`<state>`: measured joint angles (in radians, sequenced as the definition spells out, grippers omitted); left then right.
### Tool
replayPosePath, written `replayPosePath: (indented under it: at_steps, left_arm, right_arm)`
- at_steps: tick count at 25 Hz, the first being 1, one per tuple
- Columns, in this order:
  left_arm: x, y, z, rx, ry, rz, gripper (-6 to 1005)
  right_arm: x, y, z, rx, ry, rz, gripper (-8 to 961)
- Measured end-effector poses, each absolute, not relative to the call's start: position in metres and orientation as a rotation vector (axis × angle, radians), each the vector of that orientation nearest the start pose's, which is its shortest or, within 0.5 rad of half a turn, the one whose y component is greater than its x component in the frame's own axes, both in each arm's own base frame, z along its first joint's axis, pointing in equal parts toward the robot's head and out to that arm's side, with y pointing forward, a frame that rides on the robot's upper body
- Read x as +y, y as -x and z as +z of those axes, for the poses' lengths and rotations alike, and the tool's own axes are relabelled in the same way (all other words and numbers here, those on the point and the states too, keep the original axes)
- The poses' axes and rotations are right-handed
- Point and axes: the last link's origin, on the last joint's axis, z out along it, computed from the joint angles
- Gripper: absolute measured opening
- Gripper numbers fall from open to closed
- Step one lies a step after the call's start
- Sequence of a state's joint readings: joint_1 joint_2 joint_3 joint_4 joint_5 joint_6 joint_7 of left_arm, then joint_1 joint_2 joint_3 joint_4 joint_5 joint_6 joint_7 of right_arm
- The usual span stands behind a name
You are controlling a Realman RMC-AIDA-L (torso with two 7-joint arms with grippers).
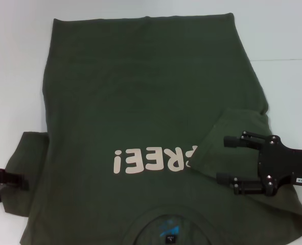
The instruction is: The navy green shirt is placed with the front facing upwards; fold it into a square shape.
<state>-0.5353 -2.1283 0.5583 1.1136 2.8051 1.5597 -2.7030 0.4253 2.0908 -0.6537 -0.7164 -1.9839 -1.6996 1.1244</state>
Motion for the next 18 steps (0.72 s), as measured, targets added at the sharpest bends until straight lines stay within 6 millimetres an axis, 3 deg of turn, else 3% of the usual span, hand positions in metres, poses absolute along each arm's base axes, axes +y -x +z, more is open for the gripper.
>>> replayPosePath:
  at_steps: [2,7,10,18]
  left_arm:
    - [0.3209,0.3267,0.0607,2.643,-2.461,-0.082,883]
    - [0.3209,0.3273,0.0588,2.636,-2.477,-0.123,691]
    - [0.3212,0.3268,0.0587,2.632,-2.482,-0.126,443]
    - [0.3236,0.3243,0.0597,2.616,-2.504,-0.127,251]
  right_arm:
    - [0.2943,-0.2763,0.0107,0.307,2.738,0.744,900]
    - [0.2943,-0.276,0.0108,0.305,2.738,0.747,900]
    - [0.2947,-0.2754,0.0111,0.303,2.737,0.75,901]
    - [0.2959,-0.2747,0.0112,0.302,2.735,0.75,901]
